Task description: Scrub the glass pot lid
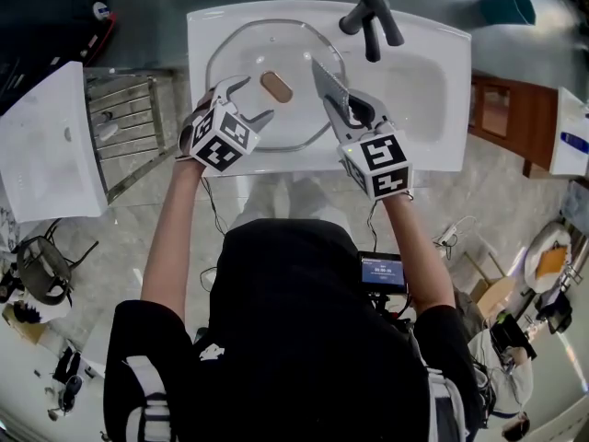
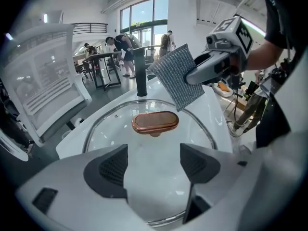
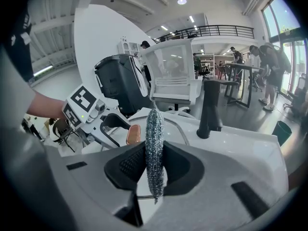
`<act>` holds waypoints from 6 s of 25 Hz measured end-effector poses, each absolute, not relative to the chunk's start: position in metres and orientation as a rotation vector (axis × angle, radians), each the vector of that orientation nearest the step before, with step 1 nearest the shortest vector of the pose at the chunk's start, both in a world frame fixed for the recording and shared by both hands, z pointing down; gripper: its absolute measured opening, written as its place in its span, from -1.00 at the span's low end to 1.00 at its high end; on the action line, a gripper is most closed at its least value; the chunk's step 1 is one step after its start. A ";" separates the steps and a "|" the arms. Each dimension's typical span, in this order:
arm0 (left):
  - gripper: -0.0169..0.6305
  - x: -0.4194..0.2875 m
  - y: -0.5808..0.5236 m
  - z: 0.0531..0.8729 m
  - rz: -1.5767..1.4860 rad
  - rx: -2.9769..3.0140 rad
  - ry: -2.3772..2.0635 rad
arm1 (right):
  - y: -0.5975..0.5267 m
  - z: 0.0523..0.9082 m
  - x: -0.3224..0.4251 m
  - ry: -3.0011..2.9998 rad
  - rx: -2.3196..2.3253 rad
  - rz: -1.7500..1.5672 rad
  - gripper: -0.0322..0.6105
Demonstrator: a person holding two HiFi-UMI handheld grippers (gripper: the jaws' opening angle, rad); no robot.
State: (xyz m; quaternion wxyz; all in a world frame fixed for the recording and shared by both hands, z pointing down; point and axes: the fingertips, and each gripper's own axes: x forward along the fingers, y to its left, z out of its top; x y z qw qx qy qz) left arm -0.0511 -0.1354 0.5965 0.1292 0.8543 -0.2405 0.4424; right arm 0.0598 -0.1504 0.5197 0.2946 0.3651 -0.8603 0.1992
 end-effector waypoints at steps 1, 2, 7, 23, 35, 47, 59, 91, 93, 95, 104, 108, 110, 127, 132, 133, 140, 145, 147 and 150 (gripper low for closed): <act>0.01 -0.052 -0.135 0.597 1.282 2.485 -0.699 | -0.150 0.521 0.059 -2.285 0.964 0.521 -0.68; 0.01 -0.052 -0.136 0.597 1.276 2.486 -0.700 | -0.150 0.523 0.059 -2.280 0.954 0.509 -0.68; 0.00 -0.052 -0.135 0.597 1.279 2.484 -0.700 | -0.149 0.530 0.059 -2.242 0.875 0.424 -0.68; 0.01 -0.056 -0.133 0.598 1.271 2.504 -0.701 | -0.186 0.534 0.040 -2.106 0.701 0.058 -0.68; 0.01 -0.055 -0.133 0.596 1.264 2.507 -0.701 | -0.212 0.533 0.031 -2.017 0.629 -0.179 -0.68; 0.01 -0.055 -0.134 0.597 1.259 2.506 -0.703 | -0.203 0.557 0.033 -1.922 0.554 -0.292 -0.68; 0.01 -0.052 -0.134 0.596 1.245 2.516 -0.706 | -0.185 0.575 0.032 -1.905 0.463 -0.296 -0.67; 0.01 -0.051 -0.135 0.597 1.232 2.528 -0.702 | -0.133 0.586 0.038 -1.881 0.297 -0.094 -0.64; 0.01 -0.051 -0.135 0.598 1.233 2.527 -0.701 | -0.130 0.587 0.040 -1.885 0.299 -0.083 -0.64; 0.01 -0.051 -0.135 0.598 1.234 2.526 -0.702 | -0.127 0.587 0.041 -1.887 0.301 -0.077 -0.64; 0.01 -0.050 -0.136 0.598 1.235 2.526 -0.704 | -0.114 0.588 0.043 -1.887 0.292 -0.071 -0.64; 0.01 -0.051 -0.136 0.597 1.232 2.526 -0.705 | -0.108 0.588 0.043 -1.894 0.293 -0.052 -0.64; 0.01 -0.051 -0.136 0.596 1.230 2.526 -0.706 | -0.106 0.587 0.043 -1.897 0.297 -0.043 -0.64; 0.01 -0.051 -0.137 0.597 1.234 2.523 -0.711 | -0.093 0.588 0.045 -1.907 0.308 -0.097 -0.64; 0.01 -0.051 -0.137 0.597 1.234 2.523 -0.717 | -0.096 0.588 0.045 -1.910 0.325 -0.127 -0.64; 0.01 -0.050 -0.136 0.597 1.234 2.524 -0.717 | -0.096 0.588 0.045 -1.908 0.329 -0.132 -0.64; 0.01 -0.051 -0.137 0.597 1.228 2.527 -0.716 | -0.107 0.589 0.046 -1.895 0.345 -0.177 -0.64; 0.01 -0.051 -0.136 0.597 1.223 2.532 -0.718 | -0.117 0.588 0.046 -1.891 0.360 -0.191 -0.63; 0.01 -0.050 -0.136 0.597 1.221 2.533 -0.717 | -0.122 0.588 0.047 -1.886 0.370 -0.198 -0.63; 0.01 -0.051 -0.135 0.597 1.220 2.535 -0.716 | -0.130 0.589 0.047 -1.884 0.384 -0.197 -0.63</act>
